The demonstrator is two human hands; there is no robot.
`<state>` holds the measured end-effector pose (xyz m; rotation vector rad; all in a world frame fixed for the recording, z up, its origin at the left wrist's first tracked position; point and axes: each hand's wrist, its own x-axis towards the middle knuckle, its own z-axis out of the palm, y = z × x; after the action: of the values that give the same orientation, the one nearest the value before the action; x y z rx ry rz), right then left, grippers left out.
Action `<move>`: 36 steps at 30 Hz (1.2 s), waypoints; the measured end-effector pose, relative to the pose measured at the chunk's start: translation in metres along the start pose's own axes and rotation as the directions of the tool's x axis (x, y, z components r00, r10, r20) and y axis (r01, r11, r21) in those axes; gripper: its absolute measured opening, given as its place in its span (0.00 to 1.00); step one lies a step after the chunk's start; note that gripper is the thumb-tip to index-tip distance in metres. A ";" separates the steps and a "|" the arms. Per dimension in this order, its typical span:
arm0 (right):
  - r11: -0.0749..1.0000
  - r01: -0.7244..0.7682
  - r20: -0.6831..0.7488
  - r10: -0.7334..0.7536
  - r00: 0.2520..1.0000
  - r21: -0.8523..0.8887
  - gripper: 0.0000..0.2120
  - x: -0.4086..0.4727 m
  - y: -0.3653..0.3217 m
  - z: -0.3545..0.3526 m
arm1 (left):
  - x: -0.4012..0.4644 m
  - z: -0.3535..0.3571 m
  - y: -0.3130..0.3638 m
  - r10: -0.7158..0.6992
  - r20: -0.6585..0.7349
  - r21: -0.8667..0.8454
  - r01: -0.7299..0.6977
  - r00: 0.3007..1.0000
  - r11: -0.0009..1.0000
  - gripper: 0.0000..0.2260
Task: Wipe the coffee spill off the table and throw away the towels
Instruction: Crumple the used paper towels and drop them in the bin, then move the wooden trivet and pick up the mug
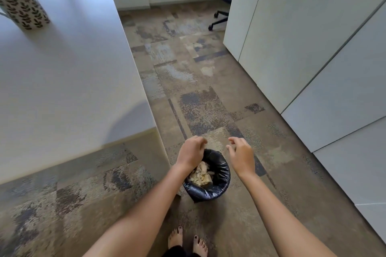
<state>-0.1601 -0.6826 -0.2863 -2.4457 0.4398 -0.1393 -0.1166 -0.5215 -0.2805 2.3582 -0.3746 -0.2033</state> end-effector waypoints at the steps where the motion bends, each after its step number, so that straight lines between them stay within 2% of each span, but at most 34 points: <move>1: 1.000 0.006 -0.014 -0.006 1.000 0.008 0.10 0.002 -0.002 -0.004 | 0.001 -0.002 0.003 0.007 -0.015 -0.014 -0.007 1.000 1.000 0.09; 10: 0.965 0.187 -0.133 -0.164 0.977 0.181 0.04 0.009 -0.055 -0.052 | 0.002 -0.034 0.064 0.140 -0.173 -0.132 -0.164 0.975 0.978 0.08; 15: 0.879 0.310 -0.228 -0.239 0.944 0.362 0.04 0.004 -0.108 -0.093 | -0.006 -0.084 0.108 0.056 -0.209 -0.348 -0.127 0.976 0.929 0.07; 19: 0.813 0.372 -0.231 -0.296 0.927 0.447 0.07 0.001 -0.152 -0.115 | -0.019 -0.135 0.125 0.037 -0.277 -0.419 -0.155 0.960 0.895 0.06; 23: 0.739 0.422 -0.209 -0.369 0.906 0.525 0.12 -0.006 -0.203 -0.122 | -0.038 -0.189 0.126 0.045 -0.349 -0.384 -0.187 0.936 0.904 0.08; 28: 0.666 0.492 -0.175 -0.486 0.856 0.560 0.11 -0.016 -0.262 -0.106 | -0.063 -0.247 0.096 0.048 -0.448 -0.326 -0.213 0.893 0.921 0.07; 32: 0.665 0.485 -0.094 -0.534 0.840 0.568 0.12 -0.015 -0.304 -0.079 | -0.078 -0.290 0.055 -0.014 -0.529 -0.272 -0.154 0.848 0.950 0.07; 36: 0.715 0.476 0.048 -0.577 0.815 0.512 0.09 -0.015 -0.350 -0.048 | -0.088 -0.336 0.005 -0.068 -0.586 -0.187 -0.053 0.807 0.981 0.06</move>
<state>-0.0868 -0.4472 -0.0329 -1.9874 -0.3779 -0.2059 -0.1163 -0.2795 -0.0311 2.0900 -0.0324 0.4738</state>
